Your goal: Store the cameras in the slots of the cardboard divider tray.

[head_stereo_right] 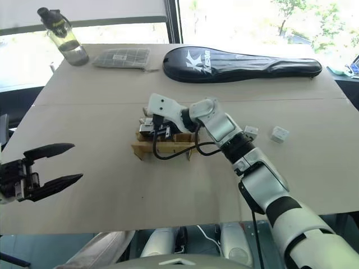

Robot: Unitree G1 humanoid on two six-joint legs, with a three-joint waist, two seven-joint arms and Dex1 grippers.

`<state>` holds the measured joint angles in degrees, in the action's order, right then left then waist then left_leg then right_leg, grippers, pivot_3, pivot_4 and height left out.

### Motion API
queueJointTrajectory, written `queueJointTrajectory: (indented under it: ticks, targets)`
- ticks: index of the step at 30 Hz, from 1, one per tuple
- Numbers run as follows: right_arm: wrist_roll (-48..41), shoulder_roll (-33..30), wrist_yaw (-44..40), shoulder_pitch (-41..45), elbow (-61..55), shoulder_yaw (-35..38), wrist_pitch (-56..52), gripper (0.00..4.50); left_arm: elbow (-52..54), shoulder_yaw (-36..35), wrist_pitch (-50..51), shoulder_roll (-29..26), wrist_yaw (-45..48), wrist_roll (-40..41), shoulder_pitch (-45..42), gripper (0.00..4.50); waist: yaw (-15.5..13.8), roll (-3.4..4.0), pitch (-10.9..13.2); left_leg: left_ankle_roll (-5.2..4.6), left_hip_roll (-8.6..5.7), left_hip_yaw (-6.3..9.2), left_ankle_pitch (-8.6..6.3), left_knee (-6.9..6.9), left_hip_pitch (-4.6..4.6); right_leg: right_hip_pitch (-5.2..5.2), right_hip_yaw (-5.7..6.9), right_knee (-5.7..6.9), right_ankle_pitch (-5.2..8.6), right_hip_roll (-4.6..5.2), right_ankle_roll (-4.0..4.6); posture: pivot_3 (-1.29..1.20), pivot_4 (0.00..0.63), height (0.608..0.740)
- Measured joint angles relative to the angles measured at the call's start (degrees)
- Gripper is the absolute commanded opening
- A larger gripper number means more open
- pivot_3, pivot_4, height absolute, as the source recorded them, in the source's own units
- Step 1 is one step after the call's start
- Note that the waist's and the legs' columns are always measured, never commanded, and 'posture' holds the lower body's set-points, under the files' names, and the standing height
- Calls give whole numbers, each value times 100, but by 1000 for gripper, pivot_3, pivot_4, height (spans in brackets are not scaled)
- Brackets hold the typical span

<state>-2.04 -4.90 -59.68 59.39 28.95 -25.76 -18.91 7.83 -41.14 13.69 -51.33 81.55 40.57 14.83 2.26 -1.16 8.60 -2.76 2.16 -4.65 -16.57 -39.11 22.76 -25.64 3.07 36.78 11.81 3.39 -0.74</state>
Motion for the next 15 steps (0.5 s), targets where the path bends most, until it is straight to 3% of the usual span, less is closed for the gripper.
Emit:
queueJointTrajectory:
  ticks: [15]
  targets:
    - [387,268,174,-156,94,-103,-121,684,-131,125,-13,-101,101,-61,-213,4500,10,1,1,0,0,0,0,0,0,-1,1,0,0,-4,0,0,150,740]
